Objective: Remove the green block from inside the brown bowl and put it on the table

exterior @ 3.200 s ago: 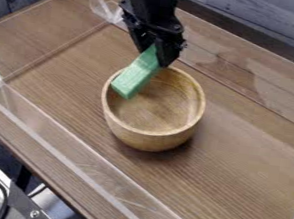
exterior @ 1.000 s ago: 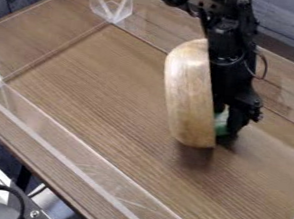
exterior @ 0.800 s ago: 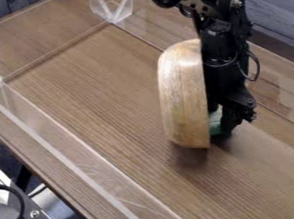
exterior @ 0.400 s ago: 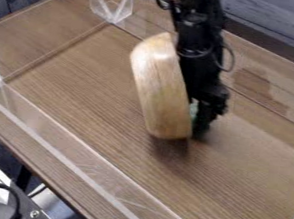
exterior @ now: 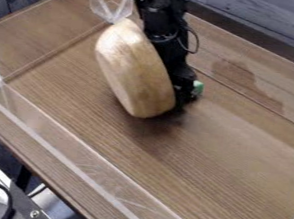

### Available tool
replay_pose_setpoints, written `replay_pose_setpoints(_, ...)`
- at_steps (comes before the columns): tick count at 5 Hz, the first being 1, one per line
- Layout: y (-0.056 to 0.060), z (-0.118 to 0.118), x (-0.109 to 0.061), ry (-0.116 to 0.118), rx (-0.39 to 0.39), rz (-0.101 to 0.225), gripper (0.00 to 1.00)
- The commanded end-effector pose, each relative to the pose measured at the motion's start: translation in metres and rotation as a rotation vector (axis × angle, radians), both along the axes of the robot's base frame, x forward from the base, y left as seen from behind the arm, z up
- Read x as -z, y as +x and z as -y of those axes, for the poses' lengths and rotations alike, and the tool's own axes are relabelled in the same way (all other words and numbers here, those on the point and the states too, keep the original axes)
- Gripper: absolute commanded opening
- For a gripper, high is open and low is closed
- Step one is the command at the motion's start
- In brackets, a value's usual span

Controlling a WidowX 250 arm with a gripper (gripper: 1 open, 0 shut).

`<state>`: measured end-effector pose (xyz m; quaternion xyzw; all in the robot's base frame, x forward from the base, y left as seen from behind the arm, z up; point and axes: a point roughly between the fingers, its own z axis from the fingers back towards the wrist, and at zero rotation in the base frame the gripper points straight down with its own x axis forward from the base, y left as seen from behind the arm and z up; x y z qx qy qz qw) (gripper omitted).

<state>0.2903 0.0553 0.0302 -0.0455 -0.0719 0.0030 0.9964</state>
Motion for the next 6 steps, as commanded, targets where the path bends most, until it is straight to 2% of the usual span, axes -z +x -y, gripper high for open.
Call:
replay_pose_setpoints(1, -0.007, -0.017, -0.012, 0.011, -0.022, 0.045, 1.00)
replay_pose_setpoints(3, -0.015, 0.036, -0.015, 0.045, 0.016, 0.047, 1.00)
replay_pose_setpoints(4, -0.016, 0.017, -0.019, 0.027, -0.005, 0.045, 1.00)
replay_pose_setpoints(5, -0.013, 0.017, -0.019, 0.004, -0.012, 0.038, 0.00)
replay_pose_setpoints(6, -0.010, 0.018, -0.018, 0.018, -0.047, 0.038, 0.00)
